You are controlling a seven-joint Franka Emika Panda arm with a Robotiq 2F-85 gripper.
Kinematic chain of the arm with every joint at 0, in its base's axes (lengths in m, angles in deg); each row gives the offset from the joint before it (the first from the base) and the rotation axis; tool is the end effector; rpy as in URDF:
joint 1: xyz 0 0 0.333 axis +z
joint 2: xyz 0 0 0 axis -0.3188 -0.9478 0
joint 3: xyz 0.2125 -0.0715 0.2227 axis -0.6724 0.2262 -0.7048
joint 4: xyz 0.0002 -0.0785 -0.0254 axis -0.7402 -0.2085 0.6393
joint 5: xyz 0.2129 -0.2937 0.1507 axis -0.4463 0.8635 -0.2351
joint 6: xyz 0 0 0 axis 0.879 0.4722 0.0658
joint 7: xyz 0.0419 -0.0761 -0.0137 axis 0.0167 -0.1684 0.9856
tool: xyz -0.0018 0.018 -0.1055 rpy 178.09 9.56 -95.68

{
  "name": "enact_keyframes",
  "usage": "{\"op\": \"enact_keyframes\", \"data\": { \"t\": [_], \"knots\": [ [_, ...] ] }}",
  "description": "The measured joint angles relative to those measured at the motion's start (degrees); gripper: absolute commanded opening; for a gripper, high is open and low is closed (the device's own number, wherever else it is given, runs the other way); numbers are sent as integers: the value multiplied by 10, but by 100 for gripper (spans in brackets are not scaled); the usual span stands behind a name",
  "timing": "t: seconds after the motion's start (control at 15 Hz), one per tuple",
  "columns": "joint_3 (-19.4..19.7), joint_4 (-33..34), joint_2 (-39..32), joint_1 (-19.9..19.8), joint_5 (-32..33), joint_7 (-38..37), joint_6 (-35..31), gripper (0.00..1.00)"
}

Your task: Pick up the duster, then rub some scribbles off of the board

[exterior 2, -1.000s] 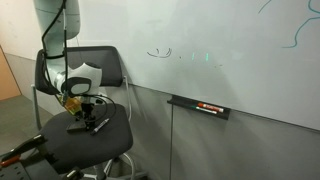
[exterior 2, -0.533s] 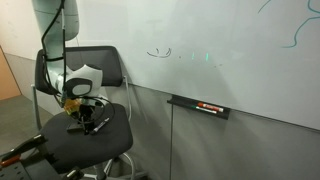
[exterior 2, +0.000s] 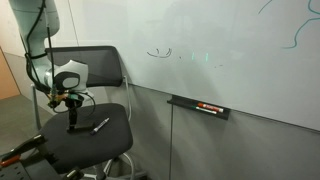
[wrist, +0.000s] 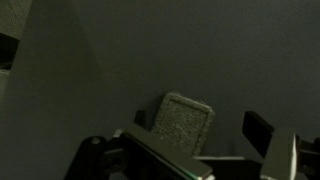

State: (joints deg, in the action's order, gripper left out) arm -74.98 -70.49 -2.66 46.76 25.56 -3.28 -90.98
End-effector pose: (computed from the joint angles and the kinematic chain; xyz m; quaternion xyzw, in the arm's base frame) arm 0.4133 0.3302 0.0145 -0.9745 0.1725 0.1351 0.0478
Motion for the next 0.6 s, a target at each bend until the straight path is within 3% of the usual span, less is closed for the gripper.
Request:
{"op": "enact_keyframes", "data": {
  "t": [0.27, 0.6],
  "knots": [
    [55, 11, 2, 51, 13, -84, 31, 100],
    [77, 19, 2, 56, 46, -125, 43, 100]
  ]
}}
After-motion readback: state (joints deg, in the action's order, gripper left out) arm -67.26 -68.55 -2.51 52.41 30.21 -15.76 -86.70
